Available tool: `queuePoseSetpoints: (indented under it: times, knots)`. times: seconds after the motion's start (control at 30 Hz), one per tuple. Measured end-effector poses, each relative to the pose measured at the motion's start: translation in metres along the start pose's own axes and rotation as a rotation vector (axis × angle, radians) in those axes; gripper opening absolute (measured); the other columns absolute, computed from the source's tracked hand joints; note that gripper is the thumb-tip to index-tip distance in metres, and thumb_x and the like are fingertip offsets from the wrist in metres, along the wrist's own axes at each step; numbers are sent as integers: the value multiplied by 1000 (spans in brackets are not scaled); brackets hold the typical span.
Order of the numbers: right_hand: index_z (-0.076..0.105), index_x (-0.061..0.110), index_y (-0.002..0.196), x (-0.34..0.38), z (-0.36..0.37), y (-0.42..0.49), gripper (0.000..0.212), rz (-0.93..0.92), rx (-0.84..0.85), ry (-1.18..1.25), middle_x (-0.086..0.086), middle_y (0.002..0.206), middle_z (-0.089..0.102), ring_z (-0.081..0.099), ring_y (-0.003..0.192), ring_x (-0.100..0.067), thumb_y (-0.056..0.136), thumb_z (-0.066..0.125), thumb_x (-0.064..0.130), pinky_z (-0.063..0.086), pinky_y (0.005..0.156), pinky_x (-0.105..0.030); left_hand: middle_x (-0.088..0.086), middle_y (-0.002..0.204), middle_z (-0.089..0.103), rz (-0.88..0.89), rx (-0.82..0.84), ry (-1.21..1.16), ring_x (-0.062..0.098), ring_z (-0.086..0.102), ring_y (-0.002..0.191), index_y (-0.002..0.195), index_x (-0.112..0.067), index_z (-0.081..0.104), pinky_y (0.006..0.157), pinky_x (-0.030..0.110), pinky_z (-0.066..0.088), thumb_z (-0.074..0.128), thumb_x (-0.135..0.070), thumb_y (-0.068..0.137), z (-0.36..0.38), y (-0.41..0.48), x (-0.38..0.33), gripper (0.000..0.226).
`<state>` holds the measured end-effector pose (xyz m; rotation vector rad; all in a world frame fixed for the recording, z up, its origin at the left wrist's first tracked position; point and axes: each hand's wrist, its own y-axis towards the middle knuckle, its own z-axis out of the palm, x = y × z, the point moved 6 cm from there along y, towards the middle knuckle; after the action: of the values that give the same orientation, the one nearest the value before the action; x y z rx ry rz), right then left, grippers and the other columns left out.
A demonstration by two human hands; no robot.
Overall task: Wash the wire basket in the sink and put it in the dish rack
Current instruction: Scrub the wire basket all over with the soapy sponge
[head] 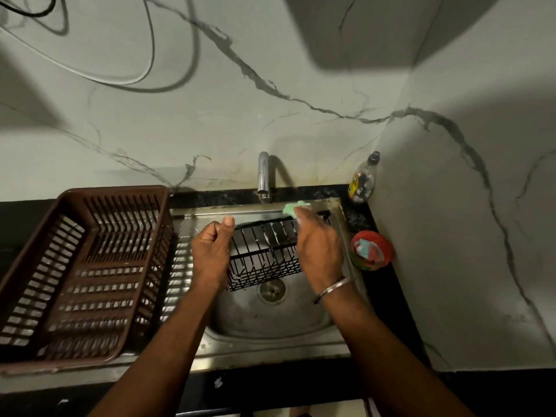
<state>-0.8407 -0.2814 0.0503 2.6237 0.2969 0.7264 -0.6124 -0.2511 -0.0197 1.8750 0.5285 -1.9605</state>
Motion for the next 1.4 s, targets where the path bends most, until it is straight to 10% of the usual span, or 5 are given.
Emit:
queuePoseSetpoints:
  times: [0.17, 0.37, 0.57, 0.7, 1.4]
  knots:
    - [65, 17, 132, 57, 33, -27, 32, -344, 156, 58, 0, 128, 61, 50, 119, -16, 104, 49, 23, 46, 100, -28, 7, 66, 50, -26, 26, -37, 23, 44, 66, 66, -25, 60, 68, 43, 44, 75, -49, 96, 8, -9, 0, 41]
    - [72, 8, 109, 11, 7, -5, 17, -44, -26, 171, -5, 102, 60, 55, 93, -18, 100, 62, 18, 53, 76, -31, 1, 61, 43, -58, -3, -35, 21, 39, 60, 62, -26, 53, 64, 39, 43, 76, -48, 96, 6, -8, 0, 46]
    - [71, 12, 118, 3, 5, 6, 22, 2, 19, 186, -4, 115, 62, 49, 98, -6, 99, 63, 15, 37, 81, 1, -2, 60, 37, -63, 8, -61, 19, 32, 58, 63, -26, 47, 58, 33, 38, 78, -50, 92, 3, -10, -4, 49]
    - [70, 13, 116, -25, -6, 12, 21, 83, -48, 114, -2, 115, 60, 55, 105, -14, 98, 60, 19, 54, 87, -25, -5, 57, 34, -41, 7, -59, 11, 30, 53, 63, -23, 45, 51, 28, 32, 74, -45, 93, 3, -9, -9, 47]
    - [74, 13, 108, -27, -3, 6, 17, -28, -13, -38, -6, 110, 61, 53, 104, -21, 96, 63, 10, 46, 95, -28, -9, 53, 36, -51, -15, -30, 8, 31, 49, 63, -19, 44, 49, 25, 35, 73, -27, 100, 3, -5, -2, 48]
